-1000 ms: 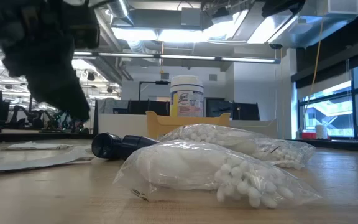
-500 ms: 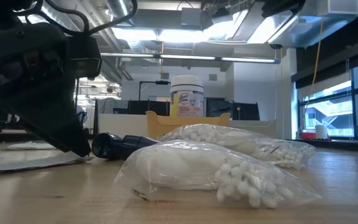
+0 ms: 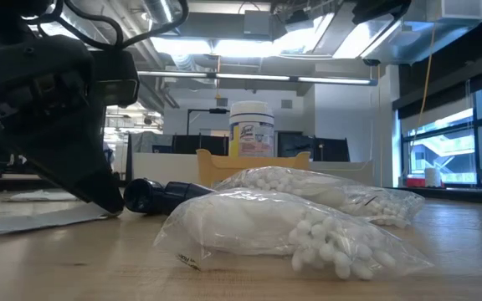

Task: Pick & Place Travel size toiletries
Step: Put the white bandage into the yellow bin

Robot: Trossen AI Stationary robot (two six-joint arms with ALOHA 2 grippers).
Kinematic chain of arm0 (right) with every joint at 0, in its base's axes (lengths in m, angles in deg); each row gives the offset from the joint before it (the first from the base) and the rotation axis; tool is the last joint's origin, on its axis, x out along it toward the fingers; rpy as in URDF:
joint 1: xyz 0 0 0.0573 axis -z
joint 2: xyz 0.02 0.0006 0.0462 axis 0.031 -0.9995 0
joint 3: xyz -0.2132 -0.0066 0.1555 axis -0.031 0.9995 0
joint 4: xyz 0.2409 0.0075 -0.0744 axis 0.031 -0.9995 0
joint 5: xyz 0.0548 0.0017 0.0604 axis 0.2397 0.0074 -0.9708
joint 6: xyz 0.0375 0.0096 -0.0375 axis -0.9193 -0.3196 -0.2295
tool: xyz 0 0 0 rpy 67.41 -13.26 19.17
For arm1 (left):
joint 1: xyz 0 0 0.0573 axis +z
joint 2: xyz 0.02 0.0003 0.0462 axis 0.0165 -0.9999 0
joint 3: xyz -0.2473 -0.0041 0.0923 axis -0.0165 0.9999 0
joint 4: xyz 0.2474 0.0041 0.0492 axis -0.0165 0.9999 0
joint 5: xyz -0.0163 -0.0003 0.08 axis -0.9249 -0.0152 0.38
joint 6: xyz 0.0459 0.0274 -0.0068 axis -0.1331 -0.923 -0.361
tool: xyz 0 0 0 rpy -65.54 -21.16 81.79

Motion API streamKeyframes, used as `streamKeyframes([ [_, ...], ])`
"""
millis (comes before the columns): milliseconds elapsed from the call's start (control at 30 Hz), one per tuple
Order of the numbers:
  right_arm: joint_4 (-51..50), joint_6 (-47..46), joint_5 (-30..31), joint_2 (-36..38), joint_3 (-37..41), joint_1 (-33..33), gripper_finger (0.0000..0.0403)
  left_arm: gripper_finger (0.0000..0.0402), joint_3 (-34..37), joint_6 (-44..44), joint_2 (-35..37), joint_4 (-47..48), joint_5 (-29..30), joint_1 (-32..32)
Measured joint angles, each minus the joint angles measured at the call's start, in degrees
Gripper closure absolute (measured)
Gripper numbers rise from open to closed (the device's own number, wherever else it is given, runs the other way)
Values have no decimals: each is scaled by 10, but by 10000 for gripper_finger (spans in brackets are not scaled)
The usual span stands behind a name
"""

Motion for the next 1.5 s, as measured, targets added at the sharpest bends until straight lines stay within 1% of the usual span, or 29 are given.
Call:
streamKeyframes([
  [700, 0, 0, 0, 0, 0, 0, 221, 395, 0, -1, -1, -2, -6, 0],
  [933, 0, 0, 0, 0, 0, 0, 232, 399, 0, -2, 0, -4, -18, 0],
  [1033, 0, 0, 0, 0, 0, 0, 238, 399, 0, -11, 8, -2, -39, 0],
  [1100, 0, 0, 0, 0, 0, 0, 242, 398, 1, -23, 22, 0, -42, -2],
  [1233, 0, 0, 0, 0, 0, 0, 249, 400, 1, -61, 60, -2, -29, 1],
  [1333, 0, 1, 0, 0, 0, 0, 254, 399, 1, -105, 94, -4, -6, 6],
  [1400, 0, 1, 0, 0, 0, 0, 256, 398, 1, -140, 115, -5, 20, 13],
  [1500, 0, 1, 0, 0, 0, 0, 260, 400, 1, -205, 140, -21, 52, 31],
])
